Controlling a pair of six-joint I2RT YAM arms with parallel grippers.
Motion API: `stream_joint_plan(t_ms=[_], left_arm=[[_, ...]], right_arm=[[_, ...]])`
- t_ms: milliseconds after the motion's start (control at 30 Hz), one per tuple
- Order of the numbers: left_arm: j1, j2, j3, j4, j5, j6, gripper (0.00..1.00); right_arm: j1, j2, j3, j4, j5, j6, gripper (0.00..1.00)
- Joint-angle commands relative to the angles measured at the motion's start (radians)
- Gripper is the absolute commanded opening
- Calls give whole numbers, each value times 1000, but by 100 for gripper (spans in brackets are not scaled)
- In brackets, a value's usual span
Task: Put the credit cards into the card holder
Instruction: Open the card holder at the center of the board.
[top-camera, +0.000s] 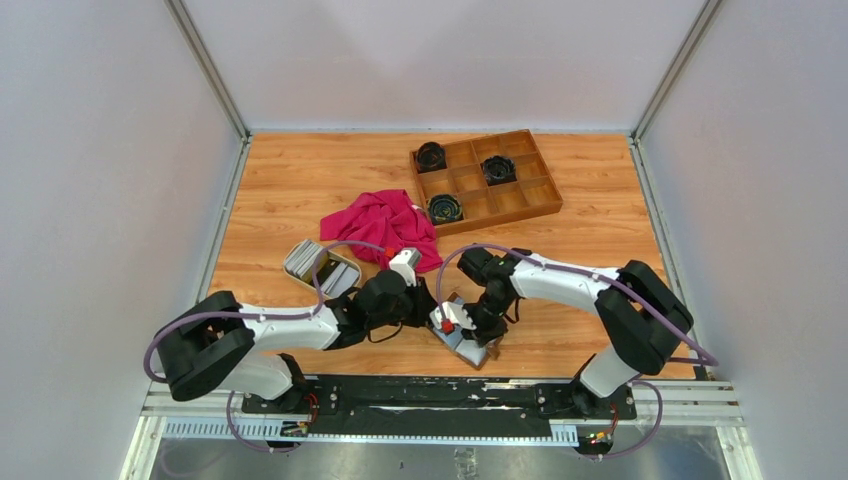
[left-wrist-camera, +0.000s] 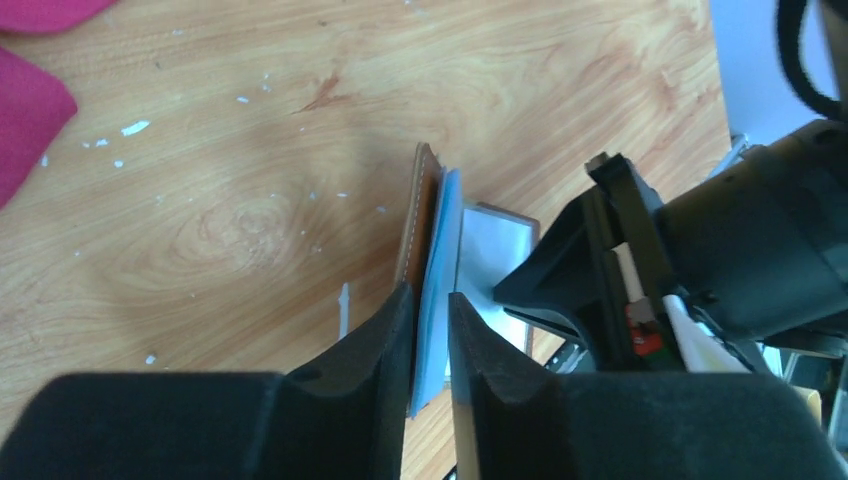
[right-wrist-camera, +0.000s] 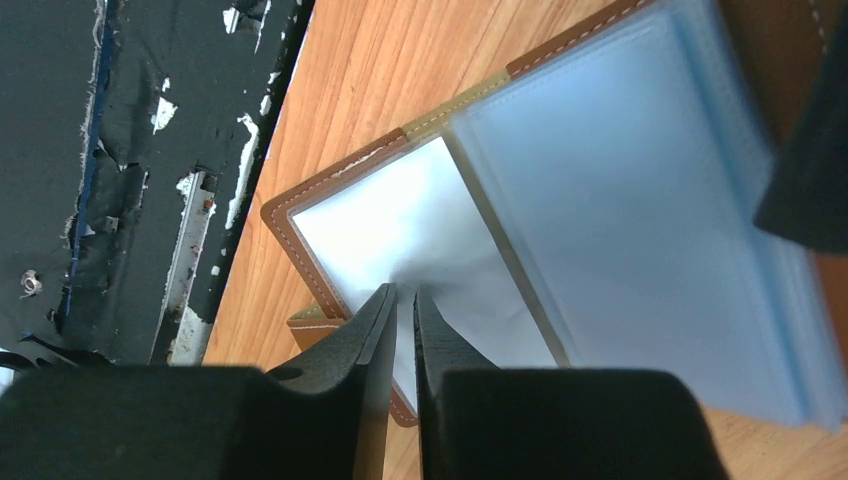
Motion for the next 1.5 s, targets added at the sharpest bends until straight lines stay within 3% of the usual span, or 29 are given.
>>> stream_joint_plan(t_ms=[0, 167, 333, 733, 1200, 1467], left_arm=[[5, -59, -10, -6, 16, 25, 30], [8, -68, -8, -6, 42, 52, 43], [15, -8, 19, -5, 84, 77, 48], [18, 54, -14, -5, 100, 7, 44], [19, 23, -26, 8, 84, -45, 37], [18, -46, -48, 29, 79, -29, 38]], right_arm=[[18, -22, -15, 59, 111, -24, 15], [18, -63, -15, 75, 139, -31, 16], [9, -91, -4, 87, 207, -80, 17], [-62, -33, 54, 127, 237, -25, 17], [-130, -37, 161, -22, -112, 219, 27], [-130, 20, 154, -30, -100, 251, 27]])
